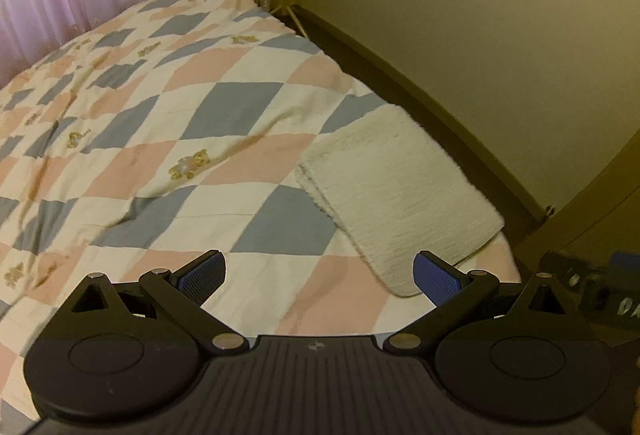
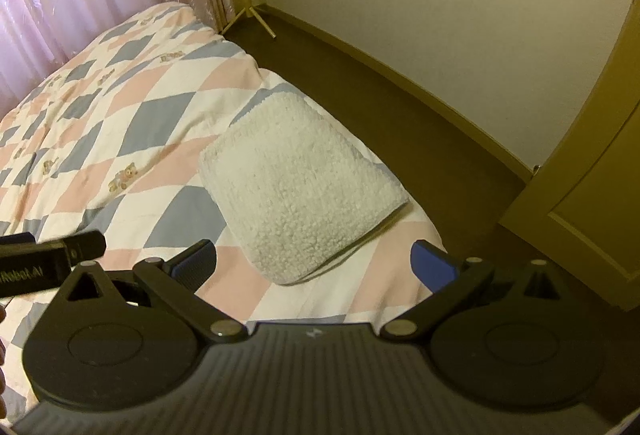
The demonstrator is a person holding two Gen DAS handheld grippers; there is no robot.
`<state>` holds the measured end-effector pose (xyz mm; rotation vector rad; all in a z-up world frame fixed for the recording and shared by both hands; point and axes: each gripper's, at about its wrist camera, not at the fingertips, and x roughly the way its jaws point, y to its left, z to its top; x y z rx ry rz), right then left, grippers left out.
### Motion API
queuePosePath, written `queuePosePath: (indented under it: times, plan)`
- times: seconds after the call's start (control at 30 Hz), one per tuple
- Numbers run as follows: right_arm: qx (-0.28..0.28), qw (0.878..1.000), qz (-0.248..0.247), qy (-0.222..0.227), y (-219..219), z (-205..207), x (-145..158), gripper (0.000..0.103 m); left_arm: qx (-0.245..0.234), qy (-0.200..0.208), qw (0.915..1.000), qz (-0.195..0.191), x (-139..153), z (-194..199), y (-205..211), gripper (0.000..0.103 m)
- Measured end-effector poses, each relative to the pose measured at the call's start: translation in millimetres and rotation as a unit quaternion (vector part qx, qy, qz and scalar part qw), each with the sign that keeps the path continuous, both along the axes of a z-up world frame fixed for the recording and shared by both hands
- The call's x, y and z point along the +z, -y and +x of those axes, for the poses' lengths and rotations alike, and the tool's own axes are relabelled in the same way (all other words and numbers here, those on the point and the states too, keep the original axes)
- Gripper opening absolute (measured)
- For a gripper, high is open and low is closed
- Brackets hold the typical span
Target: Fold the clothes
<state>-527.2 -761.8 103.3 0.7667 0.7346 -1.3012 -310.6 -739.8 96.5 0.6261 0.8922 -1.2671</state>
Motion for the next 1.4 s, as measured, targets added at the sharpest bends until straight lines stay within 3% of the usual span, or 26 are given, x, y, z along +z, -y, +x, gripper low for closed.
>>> queuePosePath:
  times: [0.3, 0.57, 0.97, 1.4]
  plan:
    - [0.015, 1.000, 0.014, -0.002, 3.6, -8.0, -9.9, 0.102, 0.006, 0.064, 0.9978, 0.014, 2.1, -20.6, 8.2, 0.103]
    - [0.023, 1.000, 0.021, -0.002, 1.5, -12.7, -14.0, 0.102, -0.027, 0.045, 0.9980, 0.035, -0.5, -29.3, 11.9, 0.103]
    - [0.020, 1.000, 0.020, 0.002, -2.9, -29.0, -13.7, 0.102, -0.044, 0.069, 0.9964, 0.022, 2.1, -53.7, 15.7, 0.103]
    - [0.012, 1.000, 0.021, 0.006, -3.6, -50.7, -19.5, 0.102, -0.058, 0.061, 0.9957, 0.039, -17.4, -73.1, 22.1, 0.103]
